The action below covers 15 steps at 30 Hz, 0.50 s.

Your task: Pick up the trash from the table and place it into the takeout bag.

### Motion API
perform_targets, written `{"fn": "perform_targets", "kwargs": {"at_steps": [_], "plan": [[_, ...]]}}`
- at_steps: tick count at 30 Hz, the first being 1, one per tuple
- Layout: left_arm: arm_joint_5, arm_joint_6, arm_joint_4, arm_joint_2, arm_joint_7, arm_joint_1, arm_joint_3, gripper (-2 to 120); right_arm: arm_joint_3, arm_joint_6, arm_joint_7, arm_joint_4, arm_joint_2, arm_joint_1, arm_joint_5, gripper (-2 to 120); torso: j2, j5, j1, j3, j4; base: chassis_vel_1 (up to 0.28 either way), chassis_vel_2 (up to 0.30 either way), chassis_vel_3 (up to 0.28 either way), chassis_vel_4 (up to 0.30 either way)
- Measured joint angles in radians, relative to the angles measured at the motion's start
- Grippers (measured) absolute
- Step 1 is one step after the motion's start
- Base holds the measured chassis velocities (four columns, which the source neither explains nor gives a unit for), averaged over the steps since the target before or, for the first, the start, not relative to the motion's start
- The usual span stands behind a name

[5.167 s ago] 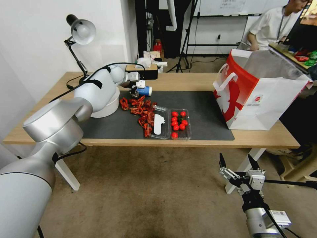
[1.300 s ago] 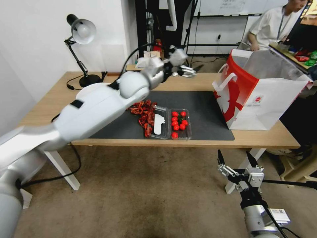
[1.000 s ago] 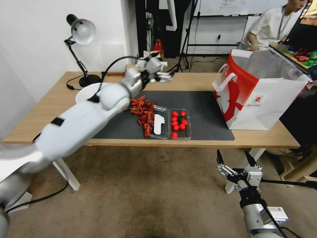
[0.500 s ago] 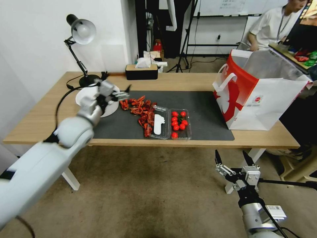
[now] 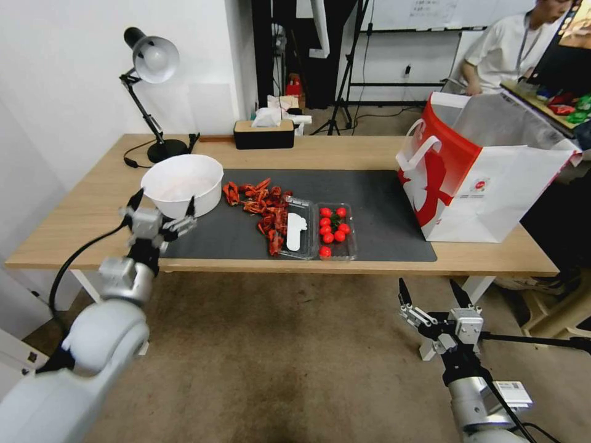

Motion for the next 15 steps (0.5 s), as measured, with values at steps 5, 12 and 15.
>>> {"fn": "perform_targets", "kwargs": {"at_steps": [5,12,15], "plan": [[0.035,-0.048,-0.001,-0.076,-0.01,0.087,-0.004,100,-0.002,0.0,-0.001,-0.004,-0.005,0.005,0.01,100,0.0,-0.0001,0.0,0.0,-0.0005,0.0,0.0,0.0,0.0],[0.059,-0.106,0.025,-0.134,-0.011,0.142,0.021,100,-0.01,0.0,-0.028,-0.011,-0.018,0.017,0.032,100,0.0,-0.0001,0.0,0.0,-0.0004,0.0,0.0,0.0,0.0],[0.067,-0.118,0.044,-0.142,-0.009,0.141,0.037,100,-0.012,0.001,-0.053,-0.015,-0.024,0.023,0.043,100,0.0,-0.0001,0.0,0.0,-0.0006,0.0,0.0,0.0,0.0]]}}
